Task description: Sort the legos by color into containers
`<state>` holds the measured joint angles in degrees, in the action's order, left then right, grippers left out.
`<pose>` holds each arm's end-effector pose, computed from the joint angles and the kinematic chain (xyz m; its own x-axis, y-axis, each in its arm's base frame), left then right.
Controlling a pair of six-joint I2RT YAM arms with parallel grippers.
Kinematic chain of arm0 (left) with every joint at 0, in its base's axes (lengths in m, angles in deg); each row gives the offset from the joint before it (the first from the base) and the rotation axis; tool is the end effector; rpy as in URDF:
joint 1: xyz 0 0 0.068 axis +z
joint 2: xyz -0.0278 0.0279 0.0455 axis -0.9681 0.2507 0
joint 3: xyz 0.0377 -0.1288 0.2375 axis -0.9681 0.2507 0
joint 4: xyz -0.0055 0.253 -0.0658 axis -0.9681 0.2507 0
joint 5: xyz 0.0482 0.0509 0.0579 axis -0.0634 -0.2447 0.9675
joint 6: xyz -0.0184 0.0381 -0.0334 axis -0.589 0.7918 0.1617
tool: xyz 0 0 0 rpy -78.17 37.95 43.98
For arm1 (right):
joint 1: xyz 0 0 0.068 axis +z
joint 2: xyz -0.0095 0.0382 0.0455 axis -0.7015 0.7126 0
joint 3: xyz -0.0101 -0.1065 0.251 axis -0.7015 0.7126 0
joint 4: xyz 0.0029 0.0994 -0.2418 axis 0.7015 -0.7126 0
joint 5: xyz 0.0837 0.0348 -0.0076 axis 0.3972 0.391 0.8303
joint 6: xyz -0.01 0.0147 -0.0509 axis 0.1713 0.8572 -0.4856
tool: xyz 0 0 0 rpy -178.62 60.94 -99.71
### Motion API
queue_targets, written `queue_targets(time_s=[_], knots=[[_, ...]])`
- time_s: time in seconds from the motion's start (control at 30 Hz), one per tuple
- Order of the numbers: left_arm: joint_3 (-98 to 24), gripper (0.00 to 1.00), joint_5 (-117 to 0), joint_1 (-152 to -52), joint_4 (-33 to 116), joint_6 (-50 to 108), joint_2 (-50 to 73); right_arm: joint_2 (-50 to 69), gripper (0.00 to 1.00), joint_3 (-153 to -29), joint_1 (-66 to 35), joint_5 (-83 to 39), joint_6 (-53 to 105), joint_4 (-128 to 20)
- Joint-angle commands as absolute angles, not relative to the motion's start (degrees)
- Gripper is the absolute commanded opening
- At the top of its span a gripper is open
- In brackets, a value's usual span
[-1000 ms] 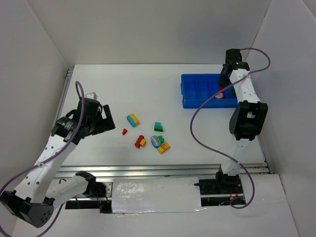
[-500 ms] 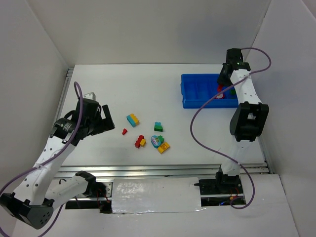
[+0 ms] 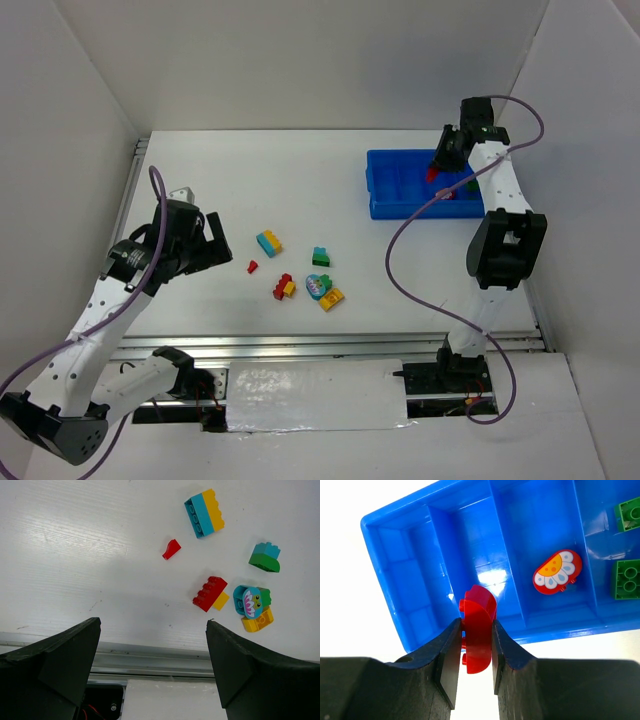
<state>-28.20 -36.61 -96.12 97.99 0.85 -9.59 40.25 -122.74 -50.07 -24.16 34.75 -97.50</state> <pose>0.1674 -0.0541 0.3482 -0.6365 -0.4173 -0.6486 -0.2770 0.9086 -0.3128 0.4391 -0.0392 0.3151 -0.7119 0.3403 -0.6143 0.2382 0.9399 0.2447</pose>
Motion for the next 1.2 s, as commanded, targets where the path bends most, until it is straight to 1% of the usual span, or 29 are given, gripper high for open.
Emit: queue_targets(time_s=[0.0, 0.2, 0.3, 0.47, 0.53, 0.7, 0.73, 0.77, 0.83, 0.93, 1.03, 1.07, 1.1, 1.17], knots=[[-28.4, 1.0, -36.9, -95.9, 96.8, 0.7, -9.9, 36.3, 0.0, -122.7, -50.1, -23.4, 34.5, -95.4], [-28.7, 0.99, -37.0, -95.9, 96.9, 1.0, -9.6, 36.3, 0.0, -123.1, -50.2, -24.4, 34.7, -95.5], [-28.8, 0.99, -37.1, -95.8, 96.9, 1.1, -9.6, 36.8, 0.0, -123.8, -50.3, -29.1, 35.7, -95.9], [-29.4, 0.99, -36.6, -95.9, 97.7, 1.3, -10.1, 42.6, 0.0, -131.0, -50.4, -38.0, 36.8, -100.4], [-29.0, 0.99, -36.5, -95.9, 97.7, 1.0, -10.7, 45.0, 0.0, -133.1, -51.1, -38.3, 37.1, -101.5], [-28.7, 1.0, -36.7, -95.9, 98.4, 0.6, -11.2, 47.9, 0.0, -133.7, -51.6, -38.4, 37.4, -100.9], [-28.7, 1.0, -36.5, -95.9, 98.8, 0.6, -11.2, 48.5, 0.01, -133.9, -51.7, -38.5, 37.5, -100.9], [-28.7, 1.0, -36.4, -95.9, 99.0, 0.8, -11.4, 49.6, 0.04, -134.0, -51.8, -38.2, 37.4, -100.9], [-28.7, 0.99, -36.1, -95.9, 99.4, 0.9, -11.6, 50.6, 0.06, -134.3, -51.8, -37.4, 37.4, -101.0], [-28.7, 0.99, -36.1, -95.9, 99.9, 1.2, -12.1, 52.0, 0.13, -134.5, -51.8, -36.2, 37.2, -100.8], [-28.3, 1.0, -38.0, -95.9, 99.3, 2.1, -12.5, 53.0, 0.34, -135.8, -51.9, -34.8, 37.3, -101.1], [-28.0, 0.99, -38.5, -95.8, 99.1, 2.2, -12.4, 53.5, 0.55, -136.3, -51.9, -34.2, 37.4, -101.3], [-27.7, 1.0, -38.8, -95.9, 99.1, 2.3, -12.5, 53.5, 0.63, -137.0, -51.9, -33.6, 37.5, -101.4], [-26.9, 1.0, -39.3, -95.9, 98.7, 2.2, -12.3, 53.2, 0.72, -137.9, -51.8, -32.9, 37.6, -101.6]])
